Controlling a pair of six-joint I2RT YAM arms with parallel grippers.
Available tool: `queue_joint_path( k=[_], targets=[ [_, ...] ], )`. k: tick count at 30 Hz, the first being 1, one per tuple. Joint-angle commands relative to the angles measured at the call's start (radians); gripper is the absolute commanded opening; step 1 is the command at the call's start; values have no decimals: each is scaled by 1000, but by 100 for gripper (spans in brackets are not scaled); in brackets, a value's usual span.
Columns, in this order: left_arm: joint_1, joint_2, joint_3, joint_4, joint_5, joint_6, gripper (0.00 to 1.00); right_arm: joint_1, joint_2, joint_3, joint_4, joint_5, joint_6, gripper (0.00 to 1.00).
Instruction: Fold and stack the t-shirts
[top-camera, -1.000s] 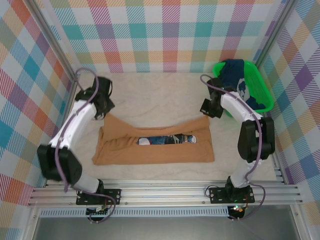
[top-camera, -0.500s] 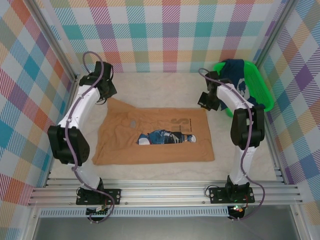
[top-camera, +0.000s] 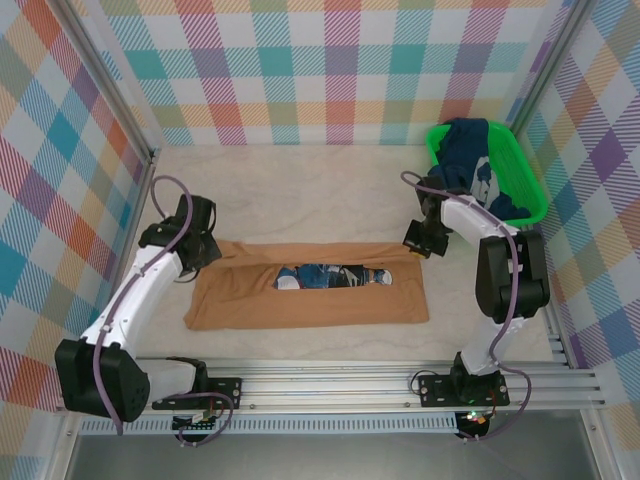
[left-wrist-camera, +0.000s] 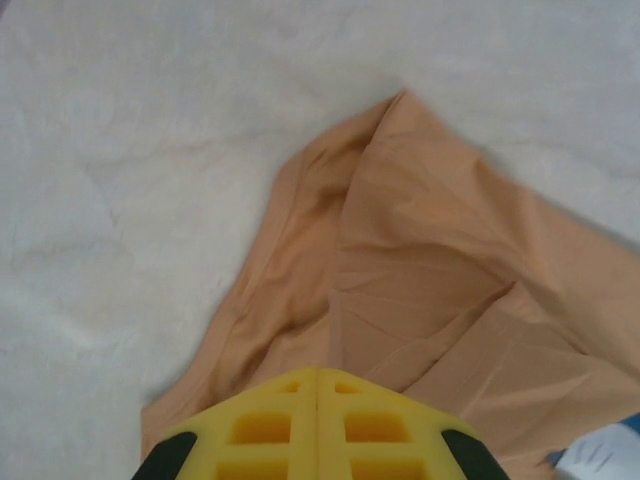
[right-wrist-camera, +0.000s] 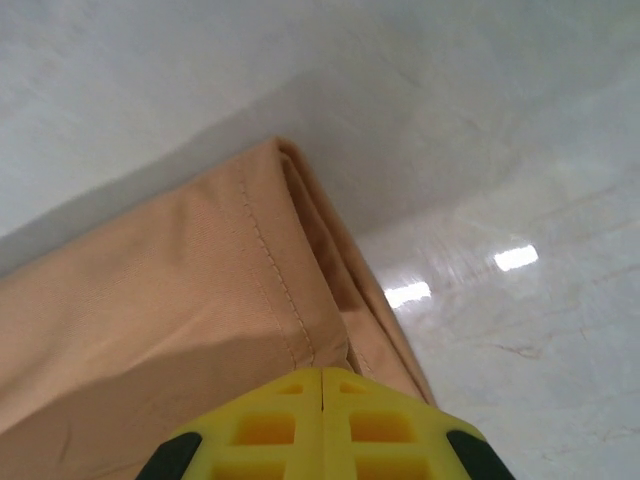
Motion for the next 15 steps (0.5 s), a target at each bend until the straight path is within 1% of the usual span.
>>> queue_joint_path(
  k=[1,8,15],
  targets=[
    [-6,-68,-55,-43,-31,-66,0,-4,-36,-36,13,19,-11,0],
    [-5,-125,-151,-48,-42,-96,0,-4,-34,-66,24,22,-14,0],
    [-8,-161,-171,-57,-47,-107,0,-2,-72,-88,17,19,-13,0]
  ],
)
